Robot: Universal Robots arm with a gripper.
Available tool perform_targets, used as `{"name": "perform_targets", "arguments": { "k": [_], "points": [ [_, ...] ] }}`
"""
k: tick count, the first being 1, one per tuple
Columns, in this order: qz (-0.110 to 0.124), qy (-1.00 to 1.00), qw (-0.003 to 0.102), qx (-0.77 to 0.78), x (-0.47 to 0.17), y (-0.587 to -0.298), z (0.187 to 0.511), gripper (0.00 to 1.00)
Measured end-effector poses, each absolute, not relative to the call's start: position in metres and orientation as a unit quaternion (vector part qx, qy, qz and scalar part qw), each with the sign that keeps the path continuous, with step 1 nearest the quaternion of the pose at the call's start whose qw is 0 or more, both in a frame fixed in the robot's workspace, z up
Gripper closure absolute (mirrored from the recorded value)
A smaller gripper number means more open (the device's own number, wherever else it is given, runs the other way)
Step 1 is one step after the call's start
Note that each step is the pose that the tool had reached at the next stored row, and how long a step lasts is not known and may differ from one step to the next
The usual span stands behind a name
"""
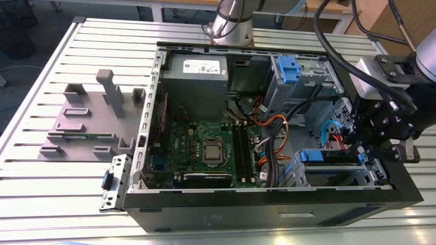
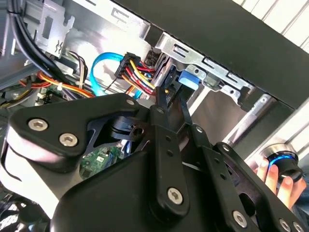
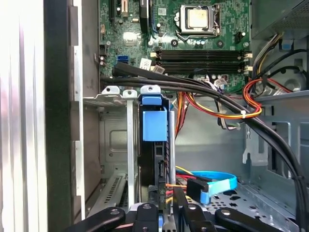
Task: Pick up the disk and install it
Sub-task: 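Insert the first disk wire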
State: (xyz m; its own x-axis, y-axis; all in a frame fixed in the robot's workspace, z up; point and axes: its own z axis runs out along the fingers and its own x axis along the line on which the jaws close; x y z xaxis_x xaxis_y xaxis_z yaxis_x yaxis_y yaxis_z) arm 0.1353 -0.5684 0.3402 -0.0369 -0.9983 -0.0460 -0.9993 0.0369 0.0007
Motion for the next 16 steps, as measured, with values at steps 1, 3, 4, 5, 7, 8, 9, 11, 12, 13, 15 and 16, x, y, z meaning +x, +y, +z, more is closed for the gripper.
{"name": "perform_targets", "arguments": {
  "k": [1,3,4,5,7,8,9,11,12,13,15,16],
  "points": [
    [0.016,0.72,0.016,-0.694,0.135,-0.568,0.342,0.74],
    [0.016,0.72,0.016,-0.694,0.135,-0.568,0.344,0.74],
    [0.016,0.72,0.016,-0.694,0.135,-0.568,0.344,0.74],
    [0.017,0.72,0.017,-0.694,0.135,-0.568,0.344,0.74],
    [0.018,0.72,0.018,-0.694,0.135,-0.569,0.344,0.75],
    [0.019,0.72,0.018,-0.694,0.135,-0.569,0.343,0.81],
    [0.019,0.72,0.018,-0.694,0.135,-0.57,0.342,0.87],
    [0.02,0.72,0.018,-0.694,0.135,-0.571,0.34,0.89],
    [0.021,0.72,0.019,-0.694,0.135,-0.573,0.339,0.89],
    [0.021,0.72,0.019,-0.694,0.135,-0.573,0.339,0.89],
    [0.023,0.72,0.019,-0.694,0.136,-0.574,0.336,0.89],
    [0.023,0.72,0.019,-0.694,0.136,-0.574,0.333,0.89]
  ]
}}
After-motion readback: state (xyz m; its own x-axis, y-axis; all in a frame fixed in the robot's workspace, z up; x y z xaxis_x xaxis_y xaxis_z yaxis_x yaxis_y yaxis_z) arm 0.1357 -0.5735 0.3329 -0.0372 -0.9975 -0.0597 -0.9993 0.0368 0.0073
